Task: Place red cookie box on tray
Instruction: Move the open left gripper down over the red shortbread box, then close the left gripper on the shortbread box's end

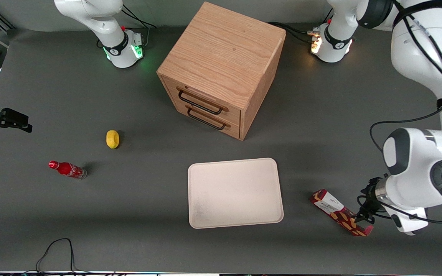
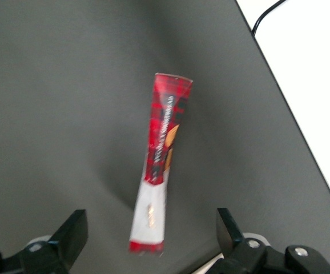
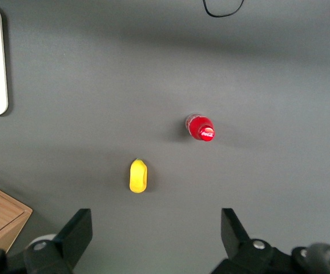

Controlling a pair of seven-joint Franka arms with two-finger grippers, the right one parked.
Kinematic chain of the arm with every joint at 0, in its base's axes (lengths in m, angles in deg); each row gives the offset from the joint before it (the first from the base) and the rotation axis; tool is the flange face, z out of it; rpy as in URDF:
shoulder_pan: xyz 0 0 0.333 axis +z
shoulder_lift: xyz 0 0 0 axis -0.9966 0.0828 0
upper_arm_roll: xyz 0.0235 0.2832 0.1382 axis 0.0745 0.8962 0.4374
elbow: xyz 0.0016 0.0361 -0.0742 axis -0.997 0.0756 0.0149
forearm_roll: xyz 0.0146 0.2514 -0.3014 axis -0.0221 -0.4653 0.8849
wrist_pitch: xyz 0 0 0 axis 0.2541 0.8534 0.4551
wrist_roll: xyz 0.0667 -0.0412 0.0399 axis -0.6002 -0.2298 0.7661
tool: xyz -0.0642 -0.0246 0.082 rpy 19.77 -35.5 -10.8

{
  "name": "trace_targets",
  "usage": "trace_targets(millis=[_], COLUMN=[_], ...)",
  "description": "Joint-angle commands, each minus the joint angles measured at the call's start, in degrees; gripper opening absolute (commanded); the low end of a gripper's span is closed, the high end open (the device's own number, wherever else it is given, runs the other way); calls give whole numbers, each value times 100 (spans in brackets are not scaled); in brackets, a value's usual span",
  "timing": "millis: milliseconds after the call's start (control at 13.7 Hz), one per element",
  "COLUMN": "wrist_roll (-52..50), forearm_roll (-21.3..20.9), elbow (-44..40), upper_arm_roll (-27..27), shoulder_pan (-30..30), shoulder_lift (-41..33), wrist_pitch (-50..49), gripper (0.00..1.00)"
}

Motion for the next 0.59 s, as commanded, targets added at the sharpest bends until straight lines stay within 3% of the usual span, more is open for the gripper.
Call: trace_targets(millis=[0,512], wrist_roll=[-235,-420], forearm_roll=[19,-8], elbow=[132,132], upper_arm_roll=[35,44], shoulder_pan=[-45,-19], shoulder_lift=[208,709], wrist_pitch=[443,875], gripper=[100,100])
